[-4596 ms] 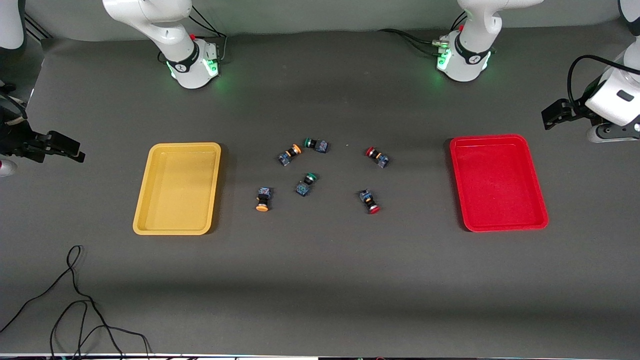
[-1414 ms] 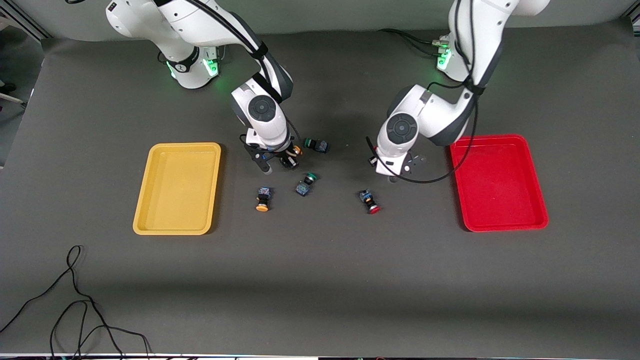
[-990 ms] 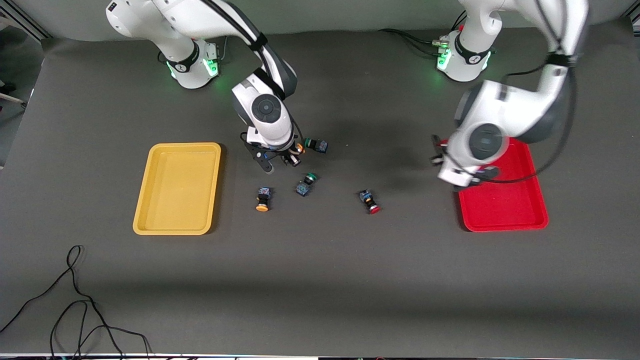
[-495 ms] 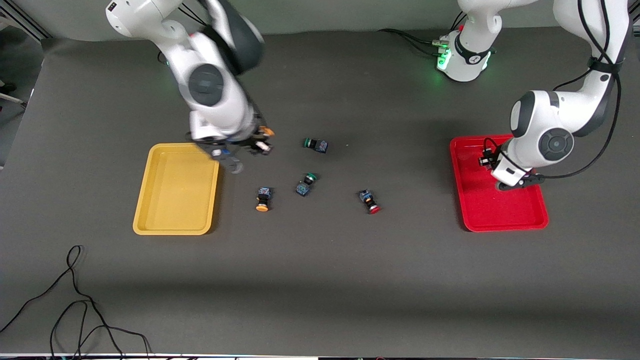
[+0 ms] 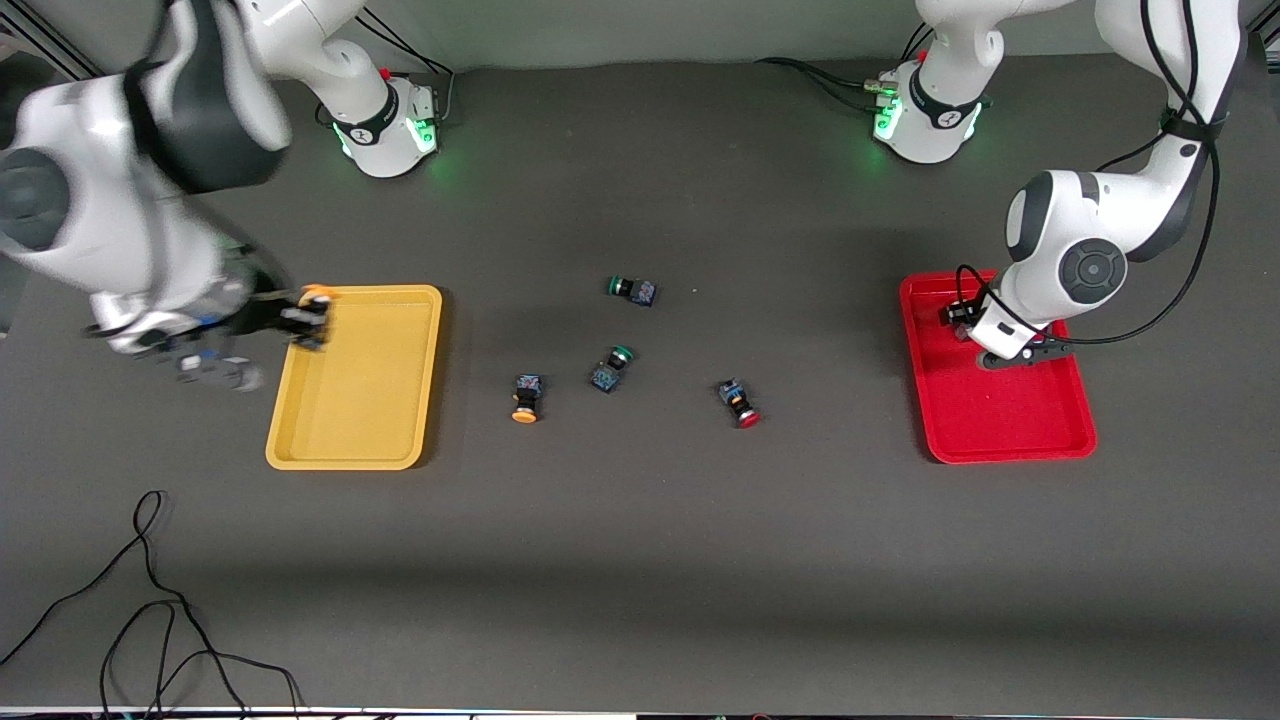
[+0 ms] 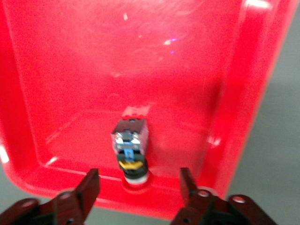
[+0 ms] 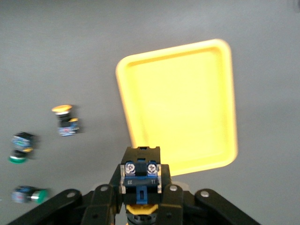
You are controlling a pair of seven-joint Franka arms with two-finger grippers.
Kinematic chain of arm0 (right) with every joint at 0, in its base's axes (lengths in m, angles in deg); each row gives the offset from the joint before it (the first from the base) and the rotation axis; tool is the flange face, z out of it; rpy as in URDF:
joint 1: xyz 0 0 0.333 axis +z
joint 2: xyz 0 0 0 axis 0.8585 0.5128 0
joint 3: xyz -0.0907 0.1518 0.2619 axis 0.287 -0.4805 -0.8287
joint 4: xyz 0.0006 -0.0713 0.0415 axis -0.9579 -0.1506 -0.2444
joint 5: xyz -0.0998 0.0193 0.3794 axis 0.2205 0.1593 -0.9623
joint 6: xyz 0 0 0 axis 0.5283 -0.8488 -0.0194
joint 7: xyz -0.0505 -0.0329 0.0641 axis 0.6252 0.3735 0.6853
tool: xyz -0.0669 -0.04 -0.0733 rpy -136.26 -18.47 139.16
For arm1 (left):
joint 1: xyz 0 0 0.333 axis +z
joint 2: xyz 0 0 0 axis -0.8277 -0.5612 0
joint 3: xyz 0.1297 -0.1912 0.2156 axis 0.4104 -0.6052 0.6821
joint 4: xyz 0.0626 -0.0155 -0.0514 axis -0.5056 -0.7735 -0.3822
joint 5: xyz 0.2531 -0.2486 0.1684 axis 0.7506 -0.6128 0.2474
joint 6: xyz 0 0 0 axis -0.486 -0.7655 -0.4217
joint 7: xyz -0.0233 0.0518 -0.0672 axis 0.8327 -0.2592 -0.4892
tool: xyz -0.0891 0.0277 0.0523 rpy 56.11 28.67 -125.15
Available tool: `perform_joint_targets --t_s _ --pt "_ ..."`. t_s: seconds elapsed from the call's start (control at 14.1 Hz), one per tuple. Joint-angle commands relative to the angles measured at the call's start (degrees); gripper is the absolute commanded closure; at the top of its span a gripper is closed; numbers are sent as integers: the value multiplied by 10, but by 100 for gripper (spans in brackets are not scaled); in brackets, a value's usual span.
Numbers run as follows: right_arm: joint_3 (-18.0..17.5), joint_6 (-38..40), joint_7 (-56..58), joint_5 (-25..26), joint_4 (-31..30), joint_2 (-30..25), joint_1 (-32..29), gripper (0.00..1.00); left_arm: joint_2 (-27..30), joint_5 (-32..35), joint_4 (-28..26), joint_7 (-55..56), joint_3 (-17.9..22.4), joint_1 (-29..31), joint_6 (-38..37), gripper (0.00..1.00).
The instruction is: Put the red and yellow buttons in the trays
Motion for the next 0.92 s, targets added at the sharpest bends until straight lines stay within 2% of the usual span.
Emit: perform_joint_targets --t_s 0.0,0.21,0.42,0.49,0.64,0.71,0.85 --pt "57 -43 108 7 -35 3 8 93 1 -13 109 123 -5 -96 -123 1" --pt "73 -183 172 7 -140 3 7 93 -112 -89 300 298 -4 -197 -209 1" --pt "74 -345 208 0 -245 35 0 93 -235 -108 455 427 -4 -245 -213 1" --pt "73 -389 215 -2 -267 54 -2 93 -264 -108 481 443 -4 -251 -208 1" --pt "73 -432 232 -31 -281 98 -4 93 -296 -108 489 465 -4 -254 -160 1" --pt "73 -440 261 -70 -283 122 -4 93 -306 -108 486 471 -4 -264 -136 1" --pt "71 -450 353 -184 -282 168 -3 93 -324 -108 486 485 -3 -279 -98 1"
